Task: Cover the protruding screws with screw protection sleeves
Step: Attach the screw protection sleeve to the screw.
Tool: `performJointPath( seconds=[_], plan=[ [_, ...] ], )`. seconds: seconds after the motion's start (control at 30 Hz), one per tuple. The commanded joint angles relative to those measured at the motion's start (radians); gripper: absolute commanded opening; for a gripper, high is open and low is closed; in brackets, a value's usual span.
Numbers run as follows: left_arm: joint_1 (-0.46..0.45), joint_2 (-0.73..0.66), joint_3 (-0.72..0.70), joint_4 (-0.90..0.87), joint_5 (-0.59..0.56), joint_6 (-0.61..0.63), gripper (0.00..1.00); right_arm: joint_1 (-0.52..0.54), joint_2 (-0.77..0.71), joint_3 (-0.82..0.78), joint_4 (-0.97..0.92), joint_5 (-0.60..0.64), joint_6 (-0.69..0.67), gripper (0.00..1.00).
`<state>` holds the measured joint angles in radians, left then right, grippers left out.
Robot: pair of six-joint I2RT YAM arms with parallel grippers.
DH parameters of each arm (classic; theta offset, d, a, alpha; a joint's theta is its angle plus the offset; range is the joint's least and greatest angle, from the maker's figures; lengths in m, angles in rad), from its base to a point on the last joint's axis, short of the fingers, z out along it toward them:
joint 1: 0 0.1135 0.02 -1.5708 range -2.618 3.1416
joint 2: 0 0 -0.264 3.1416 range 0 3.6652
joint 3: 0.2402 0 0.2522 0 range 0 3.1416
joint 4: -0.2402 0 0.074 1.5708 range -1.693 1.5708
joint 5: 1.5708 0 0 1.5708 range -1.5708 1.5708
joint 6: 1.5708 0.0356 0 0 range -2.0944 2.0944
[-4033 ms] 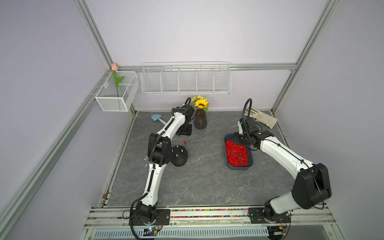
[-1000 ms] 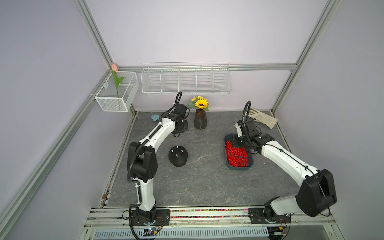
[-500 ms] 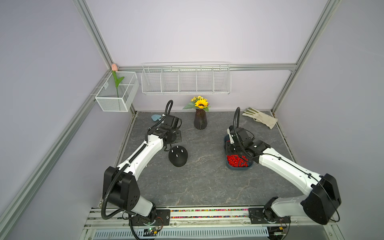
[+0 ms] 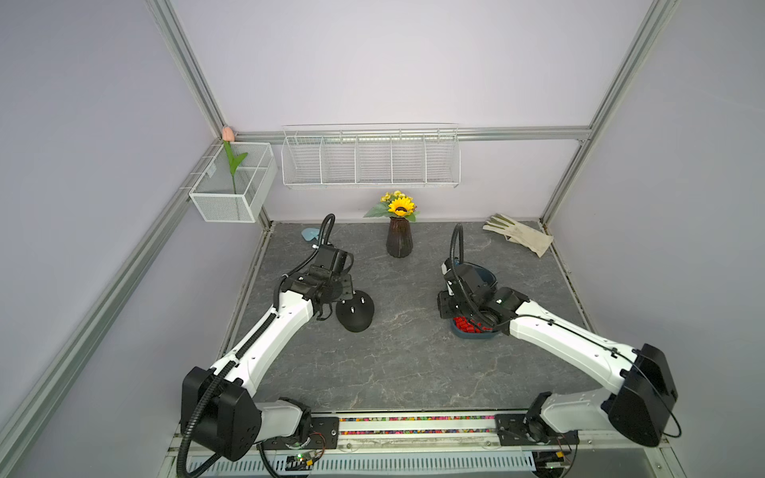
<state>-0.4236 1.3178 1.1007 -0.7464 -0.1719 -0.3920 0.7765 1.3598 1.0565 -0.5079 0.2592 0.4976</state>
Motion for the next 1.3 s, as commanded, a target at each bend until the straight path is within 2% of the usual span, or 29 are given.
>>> performJointPath(
  seconds=[0.0,0.67,1.27],
  plan=[
    [0.006,-0.007,-0.021,0.030,-0.025,-0.025,0.13,0.013,0.004,0.016,0.000,0.028,0.016,0.32],
    [0.005,-0.086,-0.157,0.173,-0.051,-0.050,0.13,0.024,-0.013,0.013,-0.018,0.041,0.018,0.32],
    [0.006,-0.079,-0.191,0.244,-0.013,-0.049,0.13,0.030,-0.011,0.019,-0.020,0.043,0.016,0.32]
  ],
)
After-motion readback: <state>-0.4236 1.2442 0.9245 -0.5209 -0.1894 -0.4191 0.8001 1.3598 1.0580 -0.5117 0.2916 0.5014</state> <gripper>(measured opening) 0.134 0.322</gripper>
